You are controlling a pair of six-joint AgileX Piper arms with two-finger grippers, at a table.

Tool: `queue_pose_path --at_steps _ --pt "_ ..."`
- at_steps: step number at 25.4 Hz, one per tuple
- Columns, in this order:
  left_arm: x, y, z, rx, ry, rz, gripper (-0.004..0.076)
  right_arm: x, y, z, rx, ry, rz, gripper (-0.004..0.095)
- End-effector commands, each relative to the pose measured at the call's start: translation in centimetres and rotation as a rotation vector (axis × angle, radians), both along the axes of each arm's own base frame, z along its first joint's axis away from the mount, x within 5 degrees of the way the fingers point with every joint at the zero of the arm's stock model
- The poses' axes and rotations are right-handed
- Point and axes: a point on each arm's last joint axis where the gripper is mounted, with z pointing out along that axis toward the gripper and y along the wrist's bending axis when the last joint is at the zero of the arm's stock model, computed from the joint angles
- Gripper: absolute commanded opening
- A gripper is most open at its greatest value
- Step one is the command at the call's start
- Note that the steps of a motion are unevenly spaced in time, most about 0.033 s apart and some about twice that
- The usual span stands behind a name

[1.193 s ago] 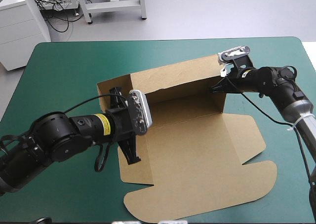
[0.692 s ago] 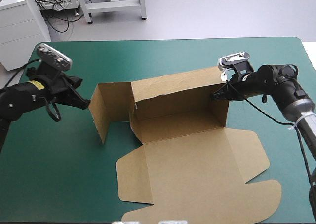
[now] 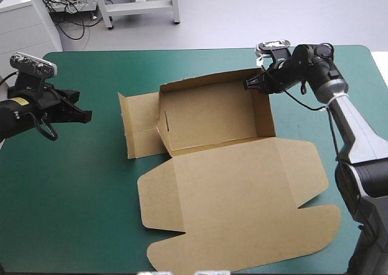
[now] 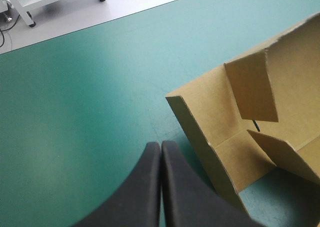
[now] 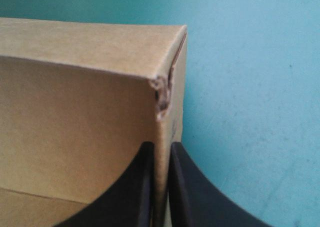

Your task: Fold the box

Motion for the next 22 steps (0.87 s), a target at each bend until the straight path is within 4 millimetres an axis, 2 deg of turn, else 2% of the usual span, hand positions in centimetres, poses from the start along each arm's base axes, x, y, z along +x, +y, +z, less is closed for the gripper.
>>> queue_pose_path --at_steps 1,2,5,7,11,12,15,18,20,22 --pt "-0.6 -0.1 2.0 -0.033 -0.104 0.013 -0.0029 0.3 0.1 1.8 0.013 -0.026 0.012 0.0208" --pt "-0.6 -0.1 2.0 -0.031 -0.104 0.014 -0.003 0.5 0.1 1.7 0.012 -0.021 0.014 0.0277" --pt "-0.6 -0.1 2.0 -0.029 -0.106 0.015 -0.003 1.0 0.2 1.9 0.002 -0.028 0.018 0.0584" --pt "-0.6 -0.1 2.0 -0.029 -0.107 0.016 -0.003 1.0 0.1 2.9 0.001 -0.056 0.024 0.0738" --pt "-0.6 -0.1 2.0 -0.027 -0.107 0.016 -0.0031 -0.1 -0.3 6.0 -0.043 -0.054 0.036 0.0759" --pt "-0.6 0.0 2.0 -0.026 -0.111 0.019 -0.003 -0.8 -0.6 7.5 -0.038 -0.091 0.012 0.0759" --pt "-0.6 0.0 2.1 -0.026 -0.113 0.02 -0.0031 -1.8 -0.9 9.1 -0.037 -0.131 0.009 0.0759" --pt "-0.5 0.0 2.0 -0.026 -0.113 0.021 -0.0032 -2.5 -1.0 9.9 -0.032 -0.149 0.007 0.0759" --pt "-0.5 0.0 2.0 -0.026 -0.107 0.018 -0.0032 -2.5 -0.9 9.7 -0.014 -0.137 0.013 0.0759" --pt "-0.6 -0.1 1.8 -0.021 -0.091 0.012 -0.0032 -2.4 -0.7 8.6 -0.008 -0.097 0.018 0.0759"
